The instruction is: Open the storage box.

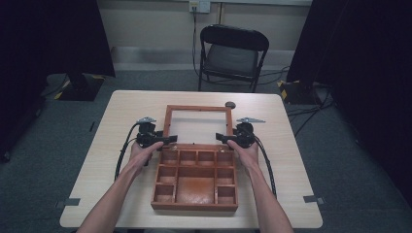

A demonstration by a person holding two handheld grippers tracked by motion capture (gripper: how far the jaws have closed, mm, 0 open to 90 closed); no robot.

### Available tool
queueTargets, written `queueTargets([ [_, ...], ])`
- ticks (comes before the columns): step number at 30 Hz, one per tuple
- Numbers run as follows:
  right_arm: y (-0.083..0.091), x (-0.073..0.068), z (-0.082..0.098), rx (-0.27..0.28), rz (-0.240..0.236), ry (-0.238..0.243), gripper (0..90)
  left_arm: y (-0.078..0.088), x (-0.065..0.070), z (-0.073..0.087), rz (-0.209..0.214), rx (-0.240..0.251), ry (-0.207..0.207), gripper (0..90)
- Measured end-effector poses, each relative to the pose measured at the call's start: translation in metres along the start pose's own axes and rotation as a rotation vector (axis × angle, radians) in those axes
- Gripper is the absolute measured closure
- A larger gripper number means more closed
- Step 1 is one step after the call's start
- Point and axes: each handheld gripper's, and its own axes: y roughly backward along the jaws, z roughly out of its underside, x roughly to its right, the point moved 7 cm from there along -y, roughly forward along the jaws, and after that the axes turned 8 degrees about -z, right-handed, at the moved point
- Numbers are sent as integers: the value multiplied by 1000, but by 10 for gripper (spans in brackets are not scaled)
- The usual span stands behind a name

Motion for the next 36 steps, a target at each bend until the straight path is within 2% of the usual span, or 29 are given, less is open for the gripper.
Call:
queueTargets([
  [3,-2,1,2,-2,11,-10,146,-2,1,0,3,-1,17,266],
  [8,-4,1,3,-2,17,-19,147,-3,-1,1,11,-3,21,265],
  [10,-4,2,3,-4,16,-20,148,-3,-2,1,-23,-8,17,243],
  [12,-3,5,5,-13,27,-24,152,-5,-3,2,-12,-10,38,237],
  [19,-5,7,8,-30,21,-63,161,-5,-5,4,-29,-12,35,218],
  [20,-4,7,7,-33,18,-62,160,-5,-6,3,-52,-3,24,211],
  [21,-4,7,8,-37,17,-66,159,-4,-7,2,-74,1,7,250],
  [22,-4,8,10,-56,9,-88,156,-3,-9,1,-82,-2,3,263],
  [23,-4,10,12,-68,0,-108,148,-1,-11,1,-71,3,23,259],
  [24,-3,12,12,-54,16,-90,150,1,-12,0,-66,5,34,254],
  [25,-1,13,12,-48,21,-92,155,2,-13,0,-68,10,35,251],
  [30,5,15,6,-45,46,-71,157,1,-9,2,-50,6,28,247],
  [33,9,15,5,-33,39,-80,156,4,-7,0,-36,18,27,245],
  [36,14,16,7,-37,48,-76,154,11,-6,0,-49,26,11,244],
])
